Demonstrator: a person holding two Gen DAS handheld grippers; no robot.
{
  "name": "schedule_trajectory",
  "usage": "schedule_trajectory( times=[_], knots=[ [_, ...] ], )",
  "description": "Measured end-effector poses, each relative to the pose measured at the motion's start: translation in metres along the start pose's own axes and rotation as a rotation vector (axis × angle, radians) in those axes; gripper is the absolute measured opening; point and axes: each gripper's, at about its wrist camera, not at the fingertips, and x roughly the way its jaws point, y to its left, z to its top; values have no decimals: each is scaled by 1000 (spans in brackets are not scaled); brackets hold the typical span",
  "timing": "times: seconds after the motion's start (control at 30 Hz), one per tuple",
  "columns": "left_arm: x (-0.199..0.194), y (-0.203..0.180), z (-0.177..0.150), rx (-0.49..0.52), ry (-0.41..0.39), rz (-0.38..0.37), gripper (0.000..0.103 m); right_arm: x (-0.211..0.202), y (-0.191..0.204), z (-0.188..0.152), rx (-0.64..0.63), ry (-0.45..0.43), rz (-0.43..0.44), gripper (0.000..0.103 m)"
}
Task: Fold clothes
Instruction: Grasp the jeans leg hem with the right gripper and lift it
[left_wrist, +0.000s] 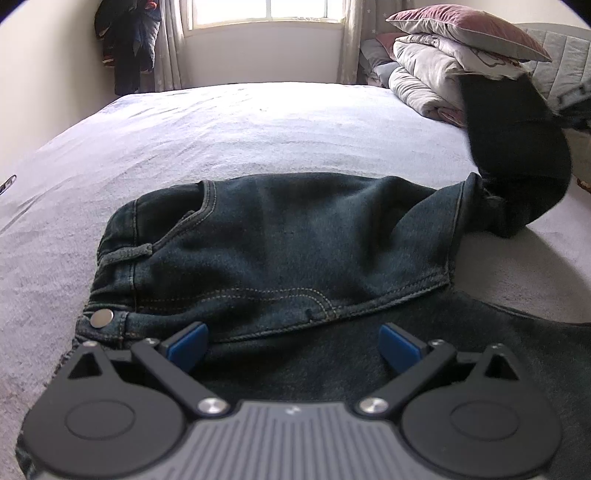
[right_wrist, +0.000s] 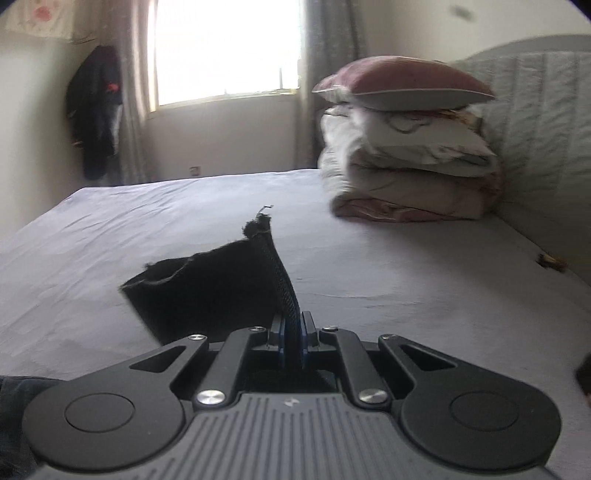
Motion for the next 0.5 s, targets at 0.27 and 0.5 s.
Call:
schedule_trajectory(
  times=[0.27, 0.5],
  knots=[
    [1, 0, -1, 11, -1, 4, 100, 5, -72, -21, 130, 32, -93, 8],
    [3, -2, -2, 24, 1, 14, 100, 17, -127, -49, 218, 82, -205, 9]
  ],
)
